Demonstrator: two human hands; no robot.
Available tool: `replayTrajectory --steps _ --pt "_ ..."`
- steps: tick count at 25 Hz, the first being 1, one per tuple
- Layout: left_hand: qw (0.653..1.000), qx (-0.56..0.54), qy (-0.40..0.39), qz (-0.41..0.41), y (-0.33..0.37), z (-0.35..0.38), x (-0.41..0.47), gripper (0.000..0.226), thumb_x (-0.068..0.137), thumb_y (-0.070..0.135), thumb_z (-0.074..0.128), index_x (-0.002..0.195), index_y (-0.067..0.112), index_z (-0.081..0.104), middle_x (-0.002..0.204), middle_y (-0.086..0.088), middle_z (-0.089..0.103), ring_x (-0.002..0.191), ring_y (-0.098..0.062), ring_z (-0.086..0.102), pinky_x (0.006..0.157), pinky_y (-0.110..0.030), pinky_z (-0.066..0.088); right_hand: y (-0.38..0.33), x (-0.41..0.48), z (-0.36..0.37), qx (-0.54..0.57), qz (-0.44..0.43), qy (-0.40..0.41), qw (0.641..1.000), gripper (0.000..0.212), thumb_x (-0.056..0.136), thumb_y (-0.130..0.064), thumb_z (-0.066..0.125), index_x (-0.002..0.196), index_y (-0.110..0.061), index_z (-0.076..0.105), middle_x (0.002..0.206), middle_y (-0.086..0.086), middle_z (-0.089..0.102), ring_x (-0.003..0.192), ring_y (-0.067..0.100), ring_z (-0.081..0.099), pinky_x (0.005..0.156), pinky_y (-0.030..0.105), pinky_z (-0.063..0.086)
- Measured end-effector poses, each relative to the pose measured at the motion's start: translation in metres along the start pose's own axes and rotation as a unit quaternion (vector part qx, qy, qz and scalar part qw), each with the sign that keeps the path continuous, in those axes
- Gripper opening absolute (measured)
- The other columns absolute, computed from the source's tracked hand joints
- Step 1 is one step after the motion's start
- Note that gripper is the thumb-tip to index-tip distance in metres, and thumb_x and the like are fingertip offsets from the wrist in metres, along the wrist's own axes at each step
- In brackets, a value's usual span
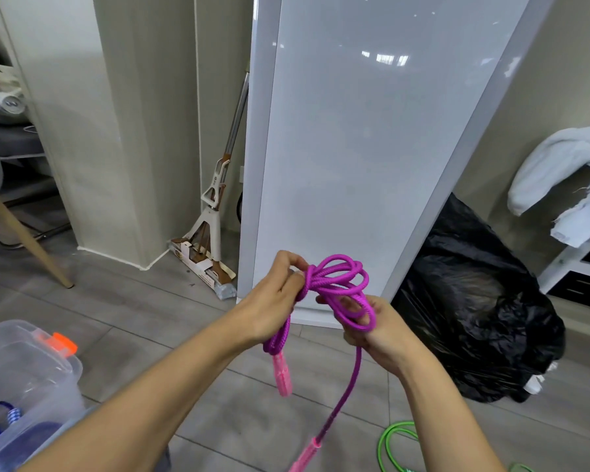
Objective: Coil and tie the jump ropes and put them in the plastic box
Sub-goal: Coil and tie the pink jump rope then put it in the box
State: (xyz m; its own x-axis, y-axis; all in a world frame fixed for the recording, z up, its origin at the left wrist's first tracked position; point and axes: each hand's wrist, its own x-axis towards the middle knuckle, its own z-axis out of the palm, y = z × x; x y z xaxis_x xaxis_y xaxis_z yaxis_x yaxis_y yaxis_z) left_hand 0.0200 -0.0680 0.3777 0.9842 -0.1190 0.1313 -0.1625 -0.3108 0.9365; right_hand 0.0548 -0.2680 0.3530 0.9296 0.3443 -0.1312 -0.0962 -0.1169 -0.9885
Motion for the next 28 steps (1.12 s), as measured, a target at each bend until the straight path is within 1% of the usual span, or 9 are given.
replayTrajectory --steps 4,7,8,11,13,15,18,24,28 --pt "0.987 -0.130 0.079 -0.046 -0.014 0.002 0.016 0.012 0.106 0.022 0.039 0.111 0.020 0.050 0.077 -0.005 0.052 0.061 -0.014 0.048 0.061 -0.031 0.043 0.005 0.000 0.010 0.048 0.057 -0.048 0.996 0.029 0.104 -0.015 0.048 0.107 -0.008 0.076 0.066 0.003 0.047 0.046 0.011 0.020 0.052 0.030 0.012" --pt "0.904 -0.403 0.106 -0.094 -0.009 -0.001 0.022 0.017 0.105 0.010 0.040 0.113 0.003 0.052 0.070 -0.011 0.054 0.047 -0.016 0.045 0.046 -0.028 0.042 0.009 -0.001 0.019 0.028 0.058 -0.083 0.994 0.030 0.104 -0.020 0.048 0.110 -0.012 0.076 0.066 0.004 0.045 0.045 0.011 0.022 0.052 0.030 0.012" --pt "0.900 -0.409 0.115 -0.098 -0.011 -0.004 0.023 0.017 0.105 0.010 0.040 0.115 0.003 0.052 0.069 -0.009 0.054 0.048 -0.016 0.045 0.047 -0.027 0.042 0.009 0.000 0.022 -0.004 0.050 -0.084 0.995 0.030 0.105 -0.021 0.048 0.109 -0.013 0.076 0.065 0.003 0.044 0.047 0.012 0.022 0.052 0.029 0.012" --pt "0.992 -0.004 0.112 -0.056 -0.018 -0.012 0.019 0.012 0.105 0.023 0.041 0.115 0.017 0.046 0.081 0.000 0.059 0.066 -0.012 0.053 0.062 -0.027 0.042 0.000 -0.002 0.022 -0.129 0.005 -0.052 0.990 0.029 0.104 -0.022 0.049 0.101 -0.019 0.078 0.058 -0.002 0.041 0.049 0.014 0.026 0.049 0.025 0.021" --pt "0.978 0.205 0.043 0.001 -0.023 -0.011 0.015 0.011 0.104 0.026 0.043 0.114 0.023 0.042 0.089 0.001 0.060 0.072 -0.009 0.053 0.064 -0.025 0.039 -0.008 -0.005 0.017 -0.257 -0.051 -0.004 0.965 0.025 0.102 -0.027 0.053 0.093 -0.025 0.077 0.059 0.005 0.052 0.052 0.020 0.040 0.053 0.033 0.037" --pt "0.960 0.280 -0.015 0.024 -0.022 -0.011 0.014 0.015 0.103 0.028 0.047 0.115 0.022 0.041 0.093 0.001 0.061 0.077 -0.011 0.054 0.069 -0.028 0.041 -0.012 -0.009 0.007 -0.338 -0.089 0.038 0.936 0.019 0.098 -0.032 0.059 0.087 -0.027 0.073 0.075 0.008 0.068 0.064 0.020 0.054 0.067 0.038 0.050" --pt "0.942 0.320 -0.091 0.042 -0.021 -0.014 0.014 0.012 0.098 0.031 0.055 0.109 0.025 0.051 0.097 0.002 0.066 0.089 -0.017 0.061 0.080 -0.037 0.051 -0.019 -0.014 -0.001 -0.285 -0.104 0.050 0.951 0.015 0.090 -0.034 0.072 0.082 -0.022 0.073 0.073 0.006 0.070 0.064 0.015 0.058 0.068 0.036 0.052" --pt "0.953 -0.048 -0.298 -0.017 -0.006 -0.020 0.004 0.010 0.090 0.011 0.069 0.099 0.016 0.071 0.099 -0.021 0.072 0.086 -0.021 0.065 0.083 -0.034 0.052 -0.031 -0.018 0.005 -0.111 -0.111 0.021 0.987 0.018 0.079 -0.018 0.080 0.066 -0.010 0.072 0.050 -0.005 0.049 0.043 0.006 0.039 0.047 0.014 0.035" --pt "0.941 -0.257 -0.216 -0.043 0.007 -0.018 0.000 0.009 0.090 0.007 0.064 0.098 0.008 0.066 0.088 -0.012 0.071 0.070 -0.013 0.066 0.069 -0.021 0.053 -0.023 -0.007 0.003 0.163 -0.017 -0.017 0.986 0.030 0.099 -0.007 0.053 0.073 -0.013 0.067 0.067 0.005 0.055 0.046 0.011 0.051 0.046 0.021 0.044"
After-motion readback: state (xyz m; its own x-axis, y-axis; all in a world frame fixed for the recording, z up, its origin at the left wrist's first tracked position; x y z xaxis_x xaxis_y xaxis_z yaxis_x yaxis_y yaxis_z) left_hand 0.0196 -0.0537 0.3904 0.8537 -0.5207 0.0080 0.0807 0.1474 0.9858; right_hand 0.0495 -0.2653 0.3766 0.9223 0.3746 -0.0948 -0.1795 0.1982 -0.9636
